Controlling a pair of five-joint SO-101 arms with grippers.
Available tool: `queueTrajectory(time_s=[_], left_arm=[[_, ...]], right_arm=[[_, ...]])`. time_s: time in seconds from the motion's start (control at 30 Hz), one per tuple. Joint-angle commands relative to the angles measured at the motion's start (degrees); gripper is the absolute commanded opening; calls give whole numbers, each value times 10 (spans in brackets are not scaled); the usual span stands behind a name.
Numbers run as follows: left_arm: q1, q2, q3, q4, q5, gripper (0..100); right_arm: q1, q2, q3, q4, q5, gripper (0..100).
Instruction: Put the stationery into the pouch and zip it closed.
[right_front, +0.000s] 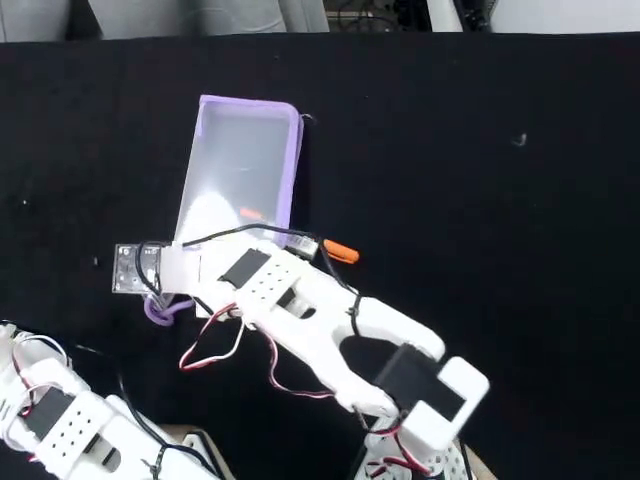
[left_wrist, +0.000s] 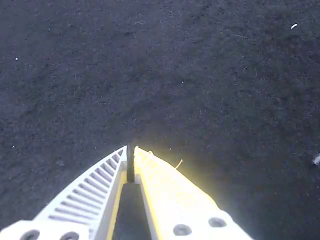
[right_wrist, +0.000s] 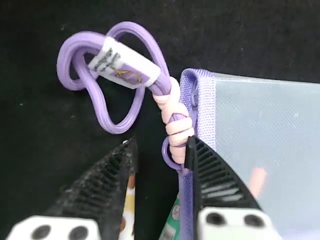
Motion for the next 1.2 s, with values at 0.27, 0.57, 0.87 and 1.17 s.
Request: queueTrajectory(time_s=[0.27, 0.57, 0.87, 1.17], left_arm=[[-2, -7, 12, 0, -5, 33], [-2, -7, 13, 1, -5, 33], [-1, -7, 13, 1, -5, 33], [-1, -7, 16, 0, -5, 33]], right_arm=[[30, 6, -47, -47, 6, 155], [30, 53, -63, -80, 18, 155], [33, 152, -145, -52, 55, 90], [54, 152, -191, 10, 54, 12]])
